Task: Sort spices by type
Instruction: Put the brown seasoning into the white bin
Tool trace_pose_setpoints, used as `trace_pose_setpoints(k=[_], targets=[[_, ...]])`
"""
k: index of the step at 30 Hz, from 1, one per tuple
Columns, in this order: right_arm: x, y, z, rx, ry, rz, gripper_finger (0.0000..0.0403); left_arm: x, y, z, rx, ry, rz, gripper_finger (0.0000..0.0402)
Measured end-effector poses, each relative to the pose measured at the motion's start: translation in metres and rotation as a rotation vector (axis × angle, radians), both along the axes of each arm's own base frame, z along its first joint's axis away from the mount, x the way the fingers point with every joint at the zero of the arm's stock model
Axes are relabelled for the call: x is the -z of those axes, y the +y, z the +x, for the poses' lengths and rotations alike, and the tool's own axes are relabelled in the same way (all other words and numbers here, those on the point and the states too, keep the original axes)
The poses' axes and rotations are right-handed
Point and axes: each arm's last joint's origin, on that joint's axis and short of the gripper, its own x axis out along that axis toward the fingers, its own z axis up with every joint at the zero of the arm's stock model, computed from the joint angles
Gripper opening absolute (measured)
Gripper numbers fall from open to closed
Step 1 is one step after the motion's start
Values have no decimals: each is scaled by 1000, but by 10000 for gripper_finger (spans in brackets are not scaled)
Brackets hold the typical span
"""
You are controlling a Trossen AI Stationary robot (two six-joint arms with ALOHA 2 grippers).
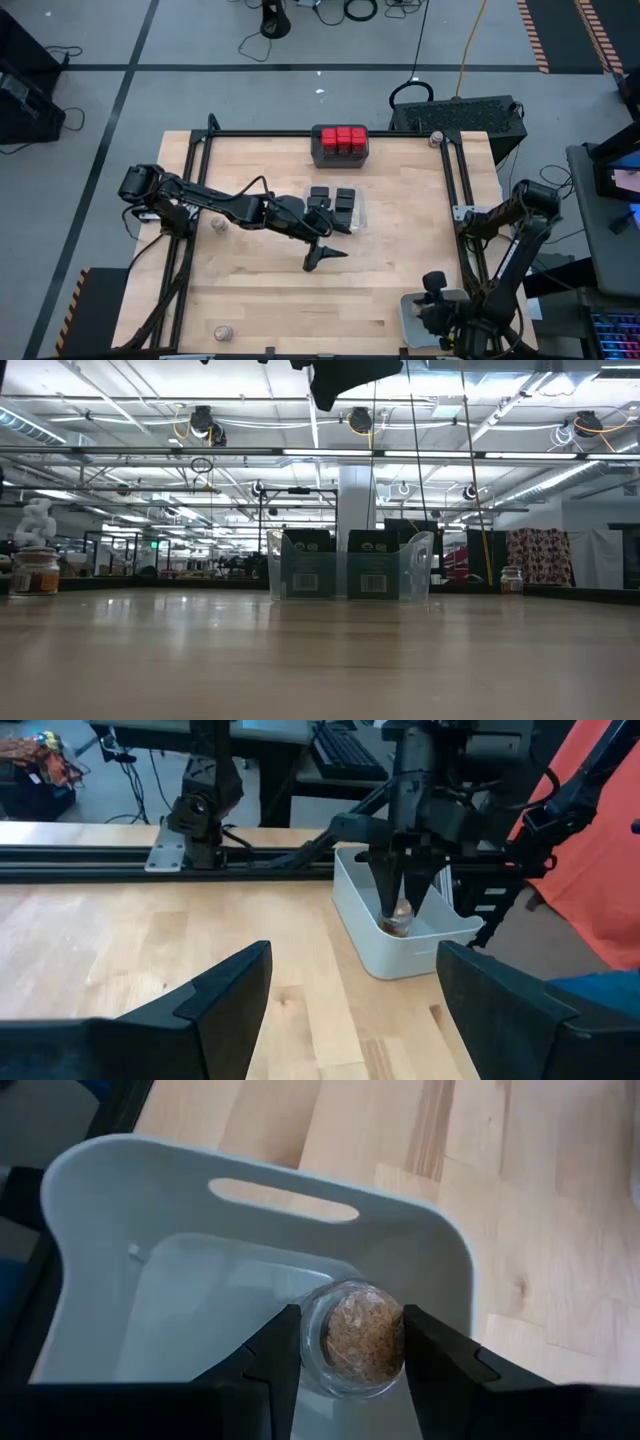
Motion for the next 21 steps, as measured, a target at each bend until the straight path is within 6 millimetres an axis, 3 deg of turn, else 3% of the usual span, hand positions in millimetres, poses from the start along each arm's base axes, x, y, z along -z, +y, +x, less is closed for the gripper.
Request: trace_pose_setpoints(k=[21], targets=[[30, 10, 7, 50, -50, -80, 132, 1, -1, 0, 2, 5, 1, 286]])
